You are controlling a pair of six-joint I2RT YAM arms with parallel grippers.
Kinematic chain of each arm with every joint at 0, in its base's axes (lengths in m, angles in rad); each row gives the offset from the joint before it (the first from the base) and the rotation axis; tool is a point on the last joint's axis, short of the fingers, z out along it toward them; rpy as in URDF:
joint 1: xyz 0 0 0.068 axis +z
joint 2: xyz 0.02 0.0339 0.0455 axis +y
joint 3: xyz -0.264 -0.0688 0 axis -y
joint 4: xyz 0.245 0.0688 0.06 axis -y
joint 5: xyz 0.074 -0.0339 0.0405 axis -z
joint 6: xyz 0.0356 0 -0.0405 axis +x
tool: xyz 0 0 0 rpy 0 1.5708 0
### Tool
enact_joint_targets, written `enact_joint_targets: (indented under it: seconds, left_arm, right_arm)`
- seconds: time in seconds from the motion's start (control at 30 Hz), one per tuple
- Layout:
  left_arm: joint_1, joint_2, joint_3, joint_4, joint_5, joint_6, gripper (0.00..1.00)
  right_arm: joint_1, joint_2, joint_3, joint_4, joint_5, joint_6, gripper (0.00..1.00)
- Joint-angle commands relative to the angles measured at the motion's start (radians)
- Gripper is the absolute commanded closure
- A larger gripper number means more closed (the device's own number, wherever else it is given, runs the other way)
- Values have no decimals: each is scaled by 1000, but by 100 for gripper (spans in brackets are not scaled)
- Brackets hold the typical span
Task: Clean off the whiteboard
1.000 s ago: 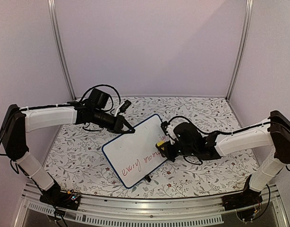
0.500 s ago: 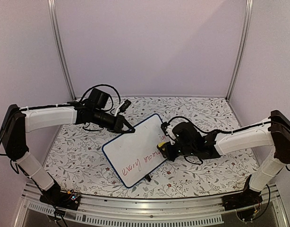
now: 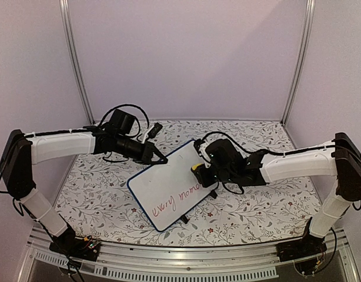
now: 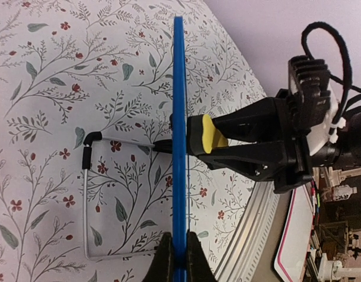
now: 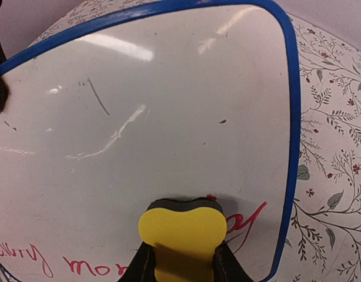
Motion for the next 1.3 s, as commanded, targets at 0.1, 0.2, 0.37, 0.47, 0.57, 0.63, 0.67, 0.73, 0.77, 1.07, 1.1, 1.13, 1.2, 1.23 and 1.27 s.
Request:
enact_joint_targets:
  seconds: [0.1,0.2,0.37,0.47,0.57,0.63,0.67,0.73,0.77,1.07,1.1,1.13,1.2,1.23,1.27]
  left_arm:
    - [-17,-9,-10,23,42,43,100]
    - [-16,-4,-8,22,48,41,100]
    - [-16,-9,-10,22,40,42,100]
    - [-16,-2,-8,22,45,41,100]
    - [-17,-4,-9,20,43,42,100]
    - [-15,-3,-8,21,42,40,100]
    - [-15,0,-7,22,44,42,100]
    - [-15,7,-6,21,49,39,100]
    - [-15,8,-6,22,50,40,100]
    - [-16,6,-9,19,41,40,100]
    - [-16,4,-9,19,38,42,100]
    - [-15,2,-10,18,37,42,100]
    - [-16,3,-8,19,38,43,100]
    - [-15,6,-8,18,40,41,100]
    - [-15,8,-7,19,42,42,100]
  right_arm:
    - [-44,24,78,-33,58,-31,81]
    - [-56,27,90,-40,58,-45,81]
    - [-60,51,87,-53,16,-39,81]
    - [-60,54,54,-46,-6,-28,82]
    - [-60,46,21,-36,-17,-18,81]
    - [-58,38,3,-32,-33,-11,82]
    - [-57,33,-5,-28,-37,-11,82]
    - [-50,26,-21,-20,-36,-14,82]
    - [-49,23,-26,-17,-35,-14,82]
    - [-34,25,-58,-3,-46,-4,82]
    - [-33,27,-61,-2,-47,-3,82]
    - [-31,27,-64,-2,-50,0,82]
    - [-29,25,-71,0,-53,4,82]
    - [-27,23,-75,2,-54,5,82]
    - [-25,21,-78,3,-53,5,82]
